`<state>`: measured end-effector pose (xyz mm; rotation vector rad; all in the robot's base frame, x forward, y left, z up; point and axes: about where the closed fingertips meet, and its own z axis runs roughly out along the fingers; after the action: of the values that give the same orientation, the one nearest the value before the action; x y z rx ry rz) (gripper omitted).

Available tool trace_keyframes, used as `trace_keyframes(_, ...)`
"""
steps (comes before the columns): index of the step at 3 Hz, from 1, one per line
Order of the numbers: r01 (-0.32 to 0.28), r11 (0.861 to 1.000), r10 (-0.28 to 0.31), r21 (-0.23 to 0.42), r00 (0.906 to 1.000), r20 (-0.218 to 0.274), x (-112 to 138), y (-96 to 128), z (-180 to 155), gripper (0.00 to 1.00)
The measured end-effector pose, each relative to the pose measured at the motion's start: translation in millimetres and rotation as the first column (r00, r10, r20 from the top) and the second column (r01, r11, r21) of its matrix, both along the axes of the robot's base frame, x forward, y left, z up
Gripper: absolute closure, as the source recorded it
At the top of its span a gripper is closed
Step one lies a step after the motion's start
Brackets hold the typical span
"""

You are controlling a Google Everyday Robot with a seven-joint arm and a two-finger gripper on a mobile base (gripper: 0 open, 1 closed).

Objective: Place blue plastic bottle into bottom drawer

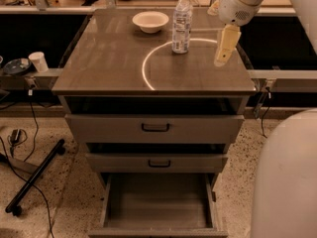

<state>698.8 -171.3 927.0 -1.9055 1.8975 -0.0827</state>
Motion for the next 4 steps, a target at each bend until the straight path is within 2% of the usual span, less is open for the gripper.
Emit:
trace_keyframes(1,0.004,1.0,-0.004,-0.012,0.9999,0.013,11,-3,-4,0.0)
trace_keyframes(3,0.011,0.999,-0.008,-0.048,0.9988,0.048,51,-10,-15,0.0)
trace_keyframes(4,0.032,0.997,-0.026,-0.065,0.9953,0.094,74,-17,-12,0.0)
